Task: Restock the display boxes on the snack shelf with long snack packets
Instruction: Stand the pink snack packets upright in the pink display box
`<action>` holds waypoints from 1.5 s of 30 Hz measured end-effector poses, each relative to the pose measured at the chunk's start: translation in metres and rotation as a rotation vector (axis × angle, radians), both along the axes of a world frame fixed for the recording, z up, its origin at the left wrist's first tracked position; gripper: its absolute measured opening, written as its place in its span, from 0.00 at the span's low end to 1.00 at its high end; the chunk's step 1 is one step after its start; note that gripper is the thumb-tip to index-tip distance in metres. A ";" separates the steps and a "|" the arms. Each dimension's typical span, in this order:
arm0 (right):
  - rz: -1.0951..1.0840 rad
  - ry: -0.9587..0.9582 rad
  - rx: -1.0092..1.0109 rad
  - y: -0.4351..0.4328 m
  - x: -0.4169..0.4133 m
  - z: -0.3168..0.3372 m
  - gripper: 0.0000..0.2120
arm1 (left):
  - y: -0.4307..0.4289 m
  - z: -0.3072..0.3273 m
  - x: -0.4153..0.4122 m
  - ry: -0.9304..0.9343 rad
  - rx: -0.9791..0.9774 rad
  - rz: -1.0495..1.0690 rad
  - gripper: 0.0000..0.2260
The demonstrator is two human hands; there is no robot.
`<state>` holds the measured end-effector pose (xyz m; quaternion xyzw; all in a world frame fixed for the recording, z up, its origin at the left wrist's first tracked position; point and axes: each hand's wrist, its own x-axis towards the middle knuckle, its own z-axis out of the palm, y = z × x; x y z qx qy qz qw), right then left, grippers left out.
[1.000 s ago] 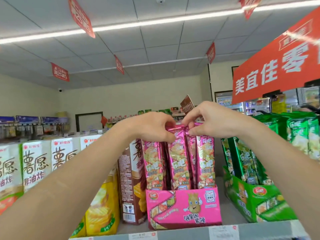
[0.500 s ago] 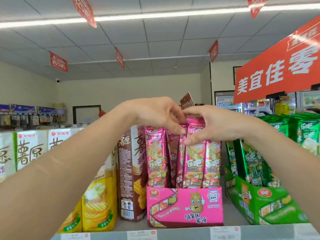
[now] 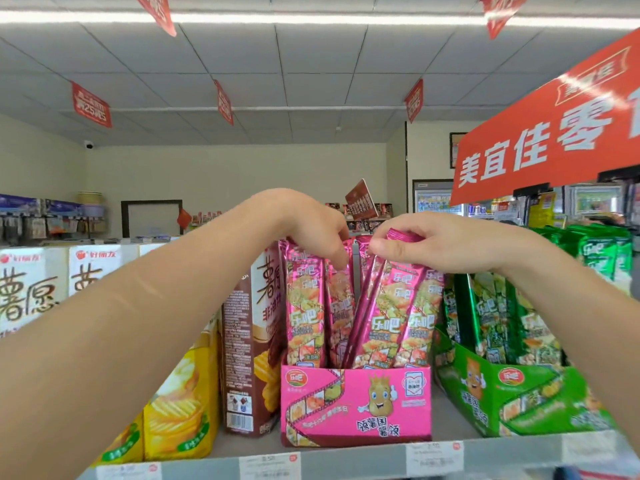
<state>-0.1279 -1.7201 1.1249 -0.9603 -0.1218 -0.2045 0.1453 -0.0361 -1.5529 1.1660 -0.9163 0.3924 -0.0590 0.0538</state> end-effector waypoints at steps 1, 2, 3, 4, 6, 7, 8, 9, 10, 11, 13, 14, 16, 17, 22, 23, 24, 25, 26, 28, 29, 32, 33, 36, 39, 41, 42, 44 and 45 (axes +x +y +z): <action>-0.003 -0.022 -0.003 0.001 0.001 -0.001 0.35 | -0.003 0.002 -0.001 0.003 0.009 0.005 0.27; -0.002 -0.040 -0.004 0.001 0.002 -0.002 0.35 | -0.005 0.004 -0.001 -0.010 0.000 0.003 0.26; -0.002 -0.056 -0.001 0.002 0.002 -0.004 0.34 | -0.007 0.004 0.000 -0.037 -0.021 -0.002 0.25; -0.006 -0.073 0.008 0.004 0.001 -0.005 0.32 | -0.008 0.004 0.001 -0.075 -0.046 -0.007 0.23; -0.036 -0.115 0.008 0.007 -0.001 -0.007 0.27 | -0.010 -0.001 0.003 -0.161 -0.091 -0.006 0.22; -0.057 -0.139 -0.013 0.008 -0.003 -0.007 0.25 | -0.011 -0.003 0.003 -0.187 -0.116 0.005 0.21; -0.080 -0.156 -0.044 0.009 -0.003 -0.007 0.24 | -0.012 -0.006 0.002 -0.204 -0.147 0.016 0.21; -0.100 -0.168 -0.076 0.011 -0.004 -0.006 0.24 | -0.013 -0.008 0.001 -0.211 -0.177 0.022 0.21; -0.118 -0.174 -0.107 0.013 -0.005 -0.005 0.24 | -0.013 -0.009 0.000 -0.208 -0.202 0.020 0.21; -0.135 -0.179 -0.133 0.014 -0.005 -0.005 0.23 | -0.013 -0.009 -0.001 -0.193 -0.221 0.012 0.21; -0.160 -0.196 -0.178 0.017 -0.003 -0.006 0.21 | -0.013 -0.010 -0.003 -0.139 -0.218 -0.005 0.21; -0.167 -0.204 -0.193 0.018 -0.002 -0.008 0.20 | -0.012 -0.011 -0.005 -0.108 -0.197 -0.011 0.23; -0.176 -0.220 -0.214 0.021 -0.001 -0.011 0.22 | -0.011 -0.013 -0.006 -0.070 -0.170 -0.020 0.28; -0.184 -0.233 -0.231 0.022 -0.002 -0.013 0.24 | -0.011 -0.014 -0.006 -0.071 -0.174 -0.025 0.29; -0.176 -0.285 -0.243 0.022 -0.006 -0.017 0.37 | 0.000 -0.007 -0.008 -0.092 -0.496 -0.097 0.19; -0.165 -0.293 -0.227 0.022 -0.007 -0.018 0.37 | 0.004 -0.004 -0.010 -0.094 -0.630 -0.121 0.18; -0.155 -0.300 -0.209 0.021 -0.006 -0.019 0.37 | 0.007 -0.001 -0.012 -0.114 -0.777 -0.144 0.17; -0.146 -0.307 -0.193 0.021 -0.006 -0.020 0.38 | 0.011 0.001 -0.015 -0.155 -0.926 -0.168 0.16; -0.140 -0.316 -0.179 0.020 -0.006 -0.021 0.38 | 0.014 0.002 -0.019 -0.211 -1.063 -0.203 0.14; -0.131 -0.334 -0.139 0.019 -0.007 -0.022 0.39 | 0.021 0.000 -0.029 -0.325 -1.276 -0.322 0.10; -0.126 -0.341 -0.117 0.020 -0.007 -0.023 0.38 | 0.024 -0.002 -0.033 -0.368 -1.349 -0.389 0.09; -0.104 -0.400 -0.032 0.021 -0.011 -0.025 0.36 | 0.033 -0.009 -0.049 -0.469 -1.466 -0.558 0.08; -0.090 -0.446 0.013 0.022 -0.013 -0.026 0.34 | 0.036 -0.011 -0.055 -0.506 -1.488 -0.610 0.07; -0.024 -0.610 0.158 0.027 -0.022 -0.034 0.26 | 0.043 -0.016 -0.071 -0.541 -1.550 -0.720 0.05; 0.107 -0.694 0.354 0.040 -0.034 -0.048 0.24 | 0.046 -0.025 -0.084 -0.472 -1.625 -0.760 0.05; 0.240 -0.628 0.454 0.055 -0.045 -0.063 0.24 | 0.045 -0.033 -0.091 -0.381 -1.685 -0.789 0.05; 0.307 -0.565 0.475 0.065 -0.051 -0.072 0.24 | 0.044 -0.037 -0.094 -0.328 -1.720 -0.802 0.05; 0.394 -0.471 0.493 0.084 -0.057 -0.095 0.23 | 0.042 -0.047 -0.099 -0.230 -1.789 -0.808 0.06; 0.401 -0.465 0.508 0.093 -0.058 -0.107 0.24 | 0.041 -0.052 -0.101 -0.187 -1.813 -0.794 0.07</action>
